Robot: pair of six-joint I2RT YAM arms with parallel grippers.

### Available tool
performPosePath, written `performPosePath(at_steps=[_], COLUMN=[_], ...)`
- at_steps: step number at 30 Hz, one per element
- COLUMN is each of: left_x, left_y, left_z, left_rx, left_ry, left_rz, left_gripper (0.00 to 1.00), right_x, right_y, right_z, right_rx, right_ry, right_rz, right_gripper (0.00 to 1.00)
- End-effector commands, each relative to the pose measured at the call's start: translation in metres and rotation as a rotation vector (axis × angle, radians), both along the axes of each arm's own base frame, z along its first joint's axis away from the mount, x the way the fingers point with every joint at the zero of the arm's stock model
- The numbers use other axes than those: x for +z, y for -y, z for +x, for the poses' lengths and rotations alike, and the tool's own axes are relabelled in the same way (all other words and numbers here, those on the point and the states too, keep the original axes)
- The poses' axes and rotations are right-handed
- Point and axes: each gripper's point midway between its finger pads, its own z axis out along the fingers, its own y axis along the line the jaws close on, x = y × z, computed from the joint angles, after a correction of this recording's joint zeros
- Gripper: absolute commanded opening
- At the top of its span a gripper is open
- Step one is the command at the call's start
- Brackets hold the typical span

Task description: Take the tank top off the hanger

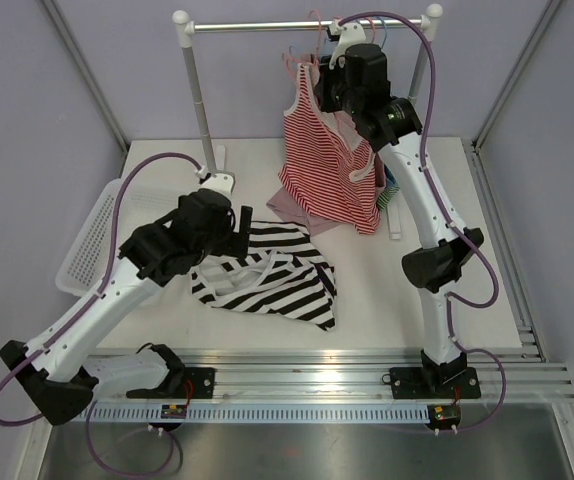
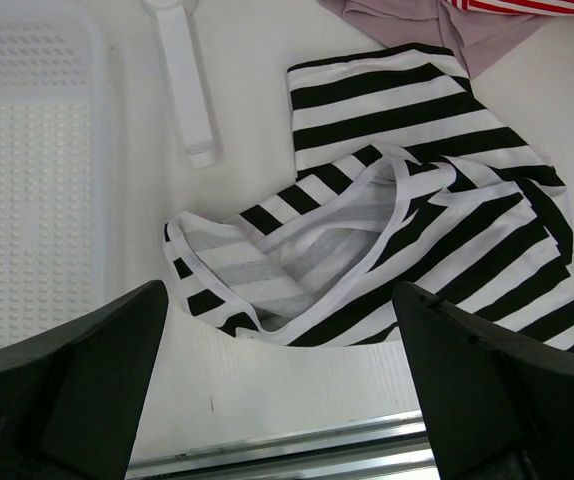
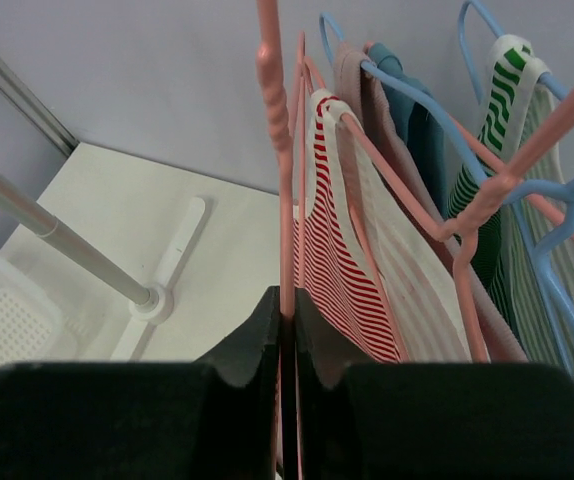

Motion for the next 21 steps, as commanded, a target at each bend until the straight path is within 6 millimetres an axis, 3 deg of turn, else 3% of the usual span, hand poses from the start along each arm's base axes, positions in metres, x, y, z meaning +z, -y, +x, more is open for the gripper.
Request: performPosePath(at_steps=[1, 6, 7, 9, 10, 11, 12, 13, 14, 15, 16, 17, 18, 19, 20, 21], left_x=[0.008, -0.012, -0.026, -0.037, -0.055, -0.063, -0.067, -0.079, -0.093, -0.103, -0.111, -0.127, -0.134, -0.14, -0.156, -0.163], left_y=[0.024, 0.067, 0.075, 0.091, 0.097, 0.103, 0.11, 0.114, 0.121, 0.124, 0.128, 0.132, 0.134, 0.137, 0.138, 0.14], left_z=[0.012, 0.019, 0.018, 0.021, 0.021, 0.02, 0.023, 0.022, 0.024, 0.024, 0.023, 0.024, 0.023, 0.022, 0.022, 0.019], left_rx=[0.024, -0.056, -0.077, -0.107, -0.116, -0.131, -0.139, -0.148, -0.157, -0.16, -0.166, -0.167, -0.171, -0.169, -0.165, -0.167], left_ry=[0.056, 0.029, 0.004, -0.004, -0.039, -0.056, -0.055, -0.074, -0.095, -0.113, -0.133, -0.173, -0.19, -0.205, -0.235, -0.251], left_rz=[-0.069, -0.13, -0.115, -0.127, -0.103, -0.102, -0.108, -0.094, -0.08, -0.07, -0.062, -0.039, -0.028, -0.022, 0.006, 0.012], left_gripper=[0.99, 0.99, 0.99, 0.99, 0.99, 0.99, 0.99, 0.99, 0.99, 0.99, 0.99, 0.99, 0.99, 0.99, 0.99, 0.99], right_x=[0.049, 0.067, 0.083, 0.08, 0.097, 0.087, 0.106, 0.108, 0.087, 0.109, 0.108, 0.088, 0.103, 0.085, 0.097, 0.094], right_y=[0.005, 0.009, 0.013, 0.017, 0.02, 0.021, 0.031, 0.035, 0.036, 0.05, 0.053, 0.052, 0.063, 0.062, 0.071, 0.072], right_z=[-0.022, -0.048, -0.061, -0.07, -0.091, -0.097, -0.119, -0.128, -0.131, -0.157, -0.167, -0.173, -0.197, -0.204, -0.225, -0.233], right_rx=[0.022, 0.068, 0.08, 0.08, 0.123, 0.137, 0.143, 0.148, 0.15, 0.15, 0.162, 0.175, 0.187, 0.209, 0.222, 0.234], right_ry=[0.1, 0.111, 0.135, 0.118, 0.144, 0.116, 0.153, 0.155, 0.112, 0.166, 0.167, 0.125, 0.167, 0.13, 0.17, 0.17], right_rz=[0.043, 0.07, 0.086, 0.086, 0.105, 0.093, 0.111, 0.116, 0.1, 0.13, 0.136, 0.128, 0.152, 0.148, 0.17, 0.174], right_gripper=[0.24, 0.47, 0.53, 0.61, 0.69, 0.91, 0.99, 1.0, 0.99, 0.99, 0.99, 1.0, 0.99, 1.0, 0.99, 0.99])
